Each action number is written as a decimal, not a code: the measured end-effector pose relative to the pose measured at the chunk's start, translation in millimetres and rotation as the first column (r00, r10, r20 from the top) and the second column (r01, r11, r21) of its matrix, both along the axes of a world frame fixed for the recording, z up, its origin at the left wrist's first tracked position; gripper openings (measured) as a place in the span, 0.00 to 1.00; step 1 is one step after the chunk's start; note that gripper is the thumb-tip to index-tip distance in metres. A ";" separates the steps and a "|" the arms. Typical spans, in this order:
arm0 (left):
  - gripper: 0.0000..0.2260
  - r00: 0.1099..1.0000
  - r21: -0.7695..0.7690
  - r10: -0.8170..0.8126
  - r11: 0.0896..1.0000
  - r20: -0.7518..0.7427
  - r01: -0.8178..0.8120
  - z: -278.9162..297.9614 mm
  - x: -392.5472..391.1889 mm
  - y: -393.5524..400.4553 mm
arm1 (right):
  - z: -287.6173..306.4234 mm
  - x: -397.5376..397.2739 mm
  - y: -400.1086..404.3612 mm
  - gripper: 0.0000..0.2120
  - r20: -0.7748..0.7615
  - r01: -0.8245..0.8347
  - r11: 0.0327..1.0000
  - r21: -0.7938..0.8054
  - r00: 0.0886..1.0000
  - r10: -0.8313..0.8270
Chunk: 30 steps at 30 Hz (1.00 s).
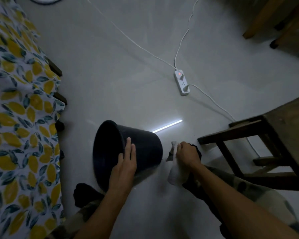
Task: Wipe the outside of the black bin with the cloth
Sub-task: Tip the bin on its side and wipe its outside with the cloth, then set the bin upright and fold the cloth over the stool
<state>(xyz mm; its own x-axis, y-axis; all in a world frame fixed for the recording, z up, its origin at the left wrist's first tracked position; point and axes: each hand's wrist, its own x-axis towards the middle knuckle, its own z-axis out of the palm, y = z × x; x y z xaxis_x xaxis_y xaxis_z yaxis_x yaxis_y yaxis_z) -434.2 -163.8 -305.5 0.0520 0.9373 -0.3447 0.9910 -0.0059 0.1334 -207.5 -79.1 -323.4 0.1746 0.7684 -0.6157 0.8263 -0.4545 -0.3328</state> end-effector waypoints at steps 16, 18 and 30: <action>0.29 0.916 -0.189 -0.402 0.899 0.006 0.396 -52.8 64.2 -46.5 | 17.5 24.6 -15.5 0.18 -0.093 0.019 0.993 0.117 0.996 -0.008; 0.26 0.892 -0.233 -0.448 0.862 0.066 0.450 -45.3 76.4 -43.0 | 18.7 23.8 -16.8 0.18 -0.085 0.009 0.993 0.117 0.996 0.001; 0.25 0.891 -0.252 -0.436 0.855 0.127 0.454 -43.8 91.9 -42.7 | 16.8 20.1 -27.5 0.17 -0.156 0.010 0.992 0.123 0.988 0.009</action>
<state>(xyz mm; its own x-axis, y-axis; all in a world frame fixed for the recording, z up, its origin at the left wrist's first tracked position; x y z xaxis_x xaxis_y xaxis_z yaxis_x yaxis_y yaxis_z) -342.3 -206.5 -349.3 0.4714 0.6810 -0.5604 0.8805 -0.3994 0.2554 -187.4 -106.7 -306.7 0.0838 0.8401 -0.5360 0.7594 -0.4021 -0.5115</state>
